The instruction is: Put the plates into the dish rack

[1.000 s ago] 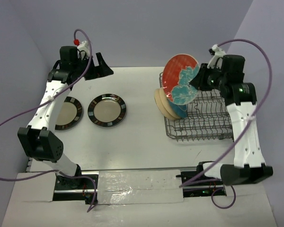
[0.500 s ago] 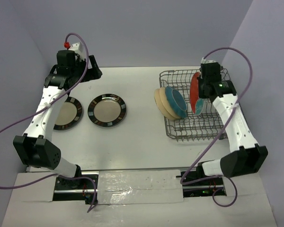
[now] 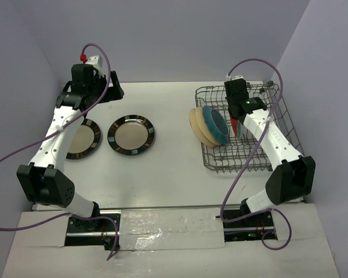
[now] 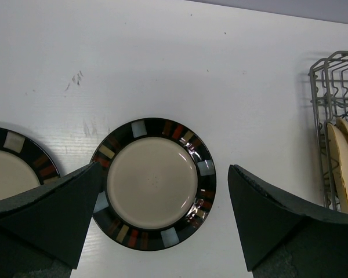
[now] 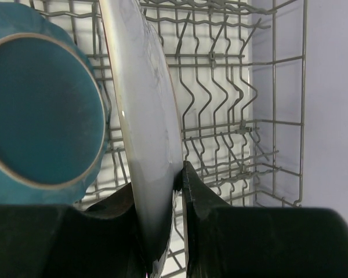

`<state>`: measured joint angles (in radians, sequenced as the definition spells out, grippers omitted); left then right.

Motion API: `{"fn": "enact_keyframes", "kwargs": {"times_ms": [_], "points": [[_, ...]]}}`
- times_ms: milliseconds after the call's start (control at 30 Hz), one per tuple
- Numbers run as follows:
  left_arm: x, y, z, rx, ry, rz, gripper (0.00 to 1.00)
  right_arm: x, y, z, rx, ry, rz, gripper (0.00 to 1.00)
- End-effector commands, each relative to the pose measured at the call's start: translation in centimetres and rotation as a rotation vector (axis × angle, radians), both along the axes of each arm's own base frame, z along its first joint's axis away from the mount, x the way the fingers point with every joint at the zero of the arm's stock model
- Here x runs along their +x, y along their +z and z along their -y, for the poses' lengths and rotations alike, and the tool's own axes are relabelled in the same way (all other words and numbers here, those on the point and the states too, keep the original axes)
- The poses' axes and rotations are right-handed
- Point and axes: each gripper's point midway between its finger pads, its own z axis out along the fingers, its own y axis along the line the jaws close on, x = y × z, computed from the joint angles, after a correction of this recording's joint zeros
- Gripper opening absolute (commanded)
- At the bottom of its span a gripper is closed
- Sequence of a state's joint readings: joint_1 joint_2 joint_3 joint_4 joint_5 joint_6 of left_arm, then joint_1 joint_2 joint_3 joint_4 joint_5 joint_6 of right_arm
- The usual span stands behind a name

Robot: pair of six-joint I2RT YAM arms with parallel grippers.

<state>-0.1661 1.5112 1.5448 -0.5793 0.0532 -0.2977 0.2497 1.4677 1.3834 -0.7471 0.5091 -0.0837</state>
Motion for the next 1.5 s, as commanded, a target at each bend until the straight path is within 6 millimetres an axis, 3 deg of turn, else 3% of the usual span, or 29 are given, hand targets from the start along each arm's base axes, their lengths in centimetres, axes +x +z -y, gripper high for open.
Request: {"fn": "enact_keyframes", "kwargs": {"times_ms": [0,300,533,833,967,1233,1467], "points": [[0.2,1.0,-0.7,0.017,0.014,0.044,0.99,2.8,4.0,0.6,-0.049,-0.071,0.201,0.00],[0.3,1.0,-1.2,0.031,0.025,0.046,0.99,3.7,1.9,-0.1,-0.079,-0.064,0.147,0.00],[0.3,1.1,-1.4,0.034,0.024,0.051,0.99,3.2,-0.1,-1.5,-0.163,-0.022,0.097,0.00],[0.4,1.1,-1.8,0.038,0.032,0.052,0.99,2.6,-2.1,-1.9,-0.242,-0.025,0.028,0.01],[0.4,1.1,-1.9,0.039,0.036,0.050,0.99,2.1,-3.1,-2.7,-0.202,0.014,-0.031,0.22],[0.0,0.7,-1.6,0.009,-0.001,0.028,0.99,1.3,-2.7,-7.1,0.016,0.140,-0.092,0.60],[-0.4,-0.1,-1.7,-0.029,-0.049,-0.006,0.99,0.6,-2.7,-9.7,0.140,0.219,-0.151,0.66]]}}
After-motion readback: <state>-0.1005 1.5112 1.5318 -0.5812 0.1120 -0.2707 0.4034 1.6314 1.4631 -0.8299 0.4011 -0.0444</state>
